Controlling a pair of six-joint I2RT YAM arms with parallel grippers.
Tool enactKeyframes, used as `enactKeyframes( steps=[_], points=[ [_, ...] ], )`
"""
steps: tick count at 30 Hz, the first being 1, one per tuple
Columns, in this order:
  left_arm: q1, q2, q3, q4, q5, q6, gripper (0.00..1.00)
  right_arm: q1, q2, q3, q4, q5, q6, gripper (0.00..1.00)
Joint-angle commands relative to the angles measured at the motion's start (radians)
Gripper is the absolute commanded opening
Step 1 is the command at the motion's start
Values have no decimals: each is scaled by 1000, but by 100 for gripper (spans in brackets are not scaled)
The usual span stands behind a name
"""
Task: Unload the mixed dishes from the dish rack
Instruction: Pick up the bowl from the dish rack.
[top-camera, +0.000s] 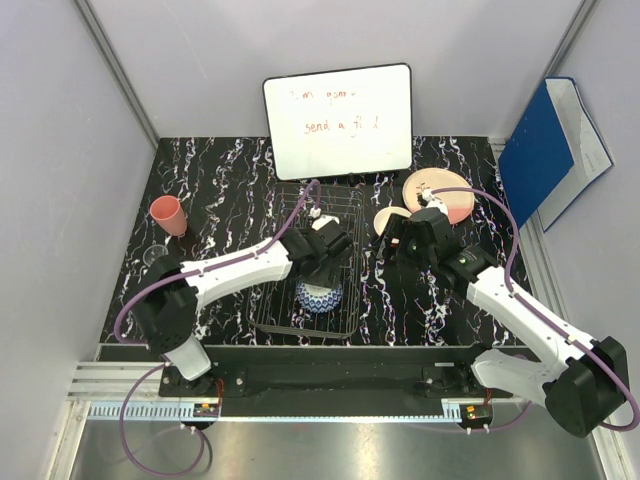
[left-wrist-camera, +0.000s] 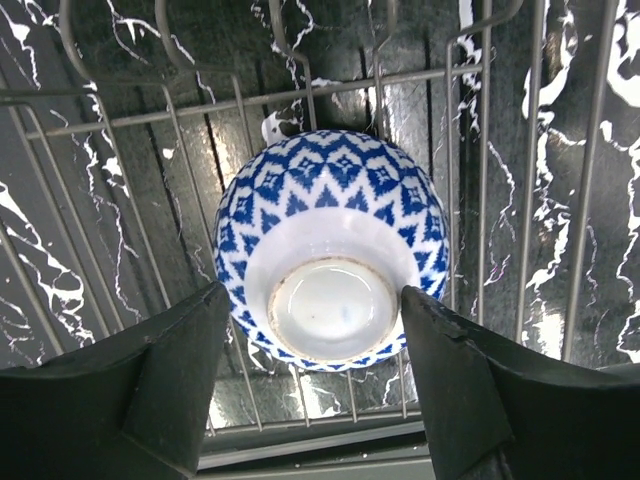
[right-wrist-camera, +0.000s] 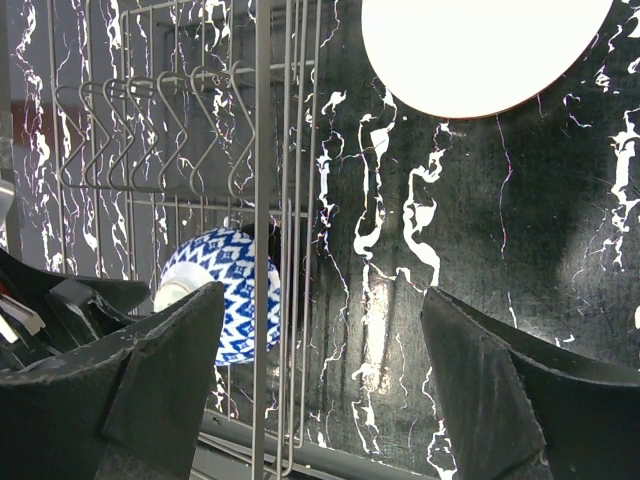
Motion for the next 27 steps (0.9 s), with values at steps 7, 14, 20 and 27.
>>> enactKeyframes(
  steps=[7, 14, 20, 27],
  points=[
    [9, 3, -13, 59, 5, 14, 62, 8, 6, -1, 25, -9, 6, 87],
    [9, 8, -36, 76, 32, 7, 58, 8, 7, -1, 27, -9, 6, 87],
    [9, 3, -54, 87, 46, 2, 45, 9, 9, -3, 25, -9, 6, 87],
    [9, -3, -71, 89, 58, -3, 0, 9, 9, -4, 28, -11, 9, 87]
  ],
)
